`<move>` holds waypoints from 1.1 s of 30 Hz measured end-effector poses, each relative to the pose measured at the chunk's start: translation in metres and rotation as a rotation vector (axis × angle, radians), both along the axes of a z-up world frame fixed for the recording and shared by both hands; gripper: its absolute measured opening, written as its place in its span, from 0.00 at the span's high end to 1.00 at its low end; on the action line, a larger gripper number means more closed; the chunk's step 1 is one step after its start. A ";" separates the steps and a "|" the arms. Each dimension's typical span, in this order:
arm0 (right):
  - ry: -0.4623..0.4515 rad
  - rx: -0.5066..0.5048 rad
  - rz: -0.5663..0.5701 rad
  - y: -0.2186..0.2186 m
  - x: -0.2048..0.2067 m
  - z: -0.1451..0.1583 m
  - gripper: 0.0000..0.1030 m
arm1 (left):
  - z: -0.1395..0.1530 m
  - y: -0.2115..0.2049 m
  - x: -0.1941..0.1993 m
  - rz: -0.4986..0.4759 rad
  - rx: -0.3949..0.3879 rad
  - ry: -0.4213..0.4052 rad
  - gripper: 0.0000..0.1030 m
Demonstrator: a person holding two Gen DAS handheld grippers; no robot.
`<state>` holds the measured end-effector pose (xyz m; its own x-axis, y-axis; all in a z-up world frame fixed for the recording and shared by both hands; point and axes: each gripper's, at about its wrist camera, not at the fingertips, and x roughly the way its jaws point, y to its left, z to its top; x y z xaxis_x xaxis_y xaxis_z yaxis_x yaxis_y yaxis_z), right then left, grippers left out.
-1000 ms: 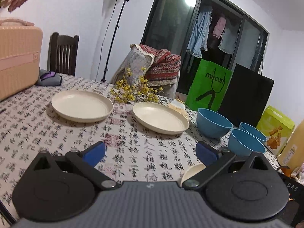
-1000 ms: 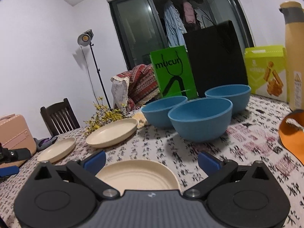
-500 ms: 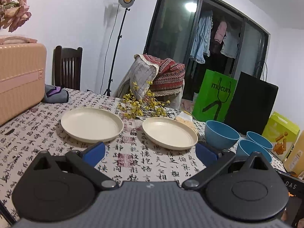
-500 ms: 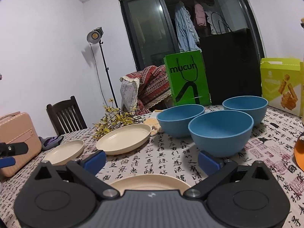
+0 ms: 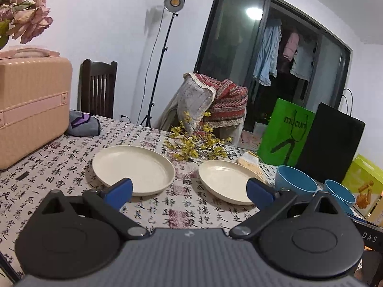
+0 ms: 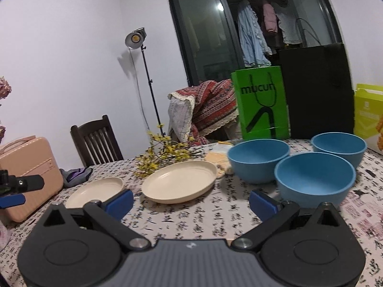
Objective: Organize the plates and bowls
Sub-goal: 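Pull both grippers back and move them toward the remaining cream plates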
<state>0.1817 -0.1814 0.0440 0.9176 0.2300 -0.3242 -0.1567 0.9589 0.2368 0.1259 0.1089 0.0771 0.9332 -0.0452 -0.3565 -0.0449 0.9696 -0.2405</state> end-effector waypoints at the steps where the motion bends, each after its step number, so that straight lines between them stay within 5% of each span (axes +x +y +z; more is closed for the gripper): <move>1: 0.001 0.002 0.005 0.004 0.002 0.001 0.00 | 0.001 0.003 0.002 0.004 0.000 0.000 0.00; 33: 0.067 0.026 0.028 0.107 0.072 0.020 0.00 | 0.020 0.074 0.049 0.081 -0.002 0.019 0.00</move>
<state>0.2532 -0.0743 0.0642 0.8870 0.2647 -0.3783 -0.1666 0.9476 0.2724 0.1753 0.1825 0.0974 0.9268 0.0297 -0.3745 -0.1279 0.9622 -0.2403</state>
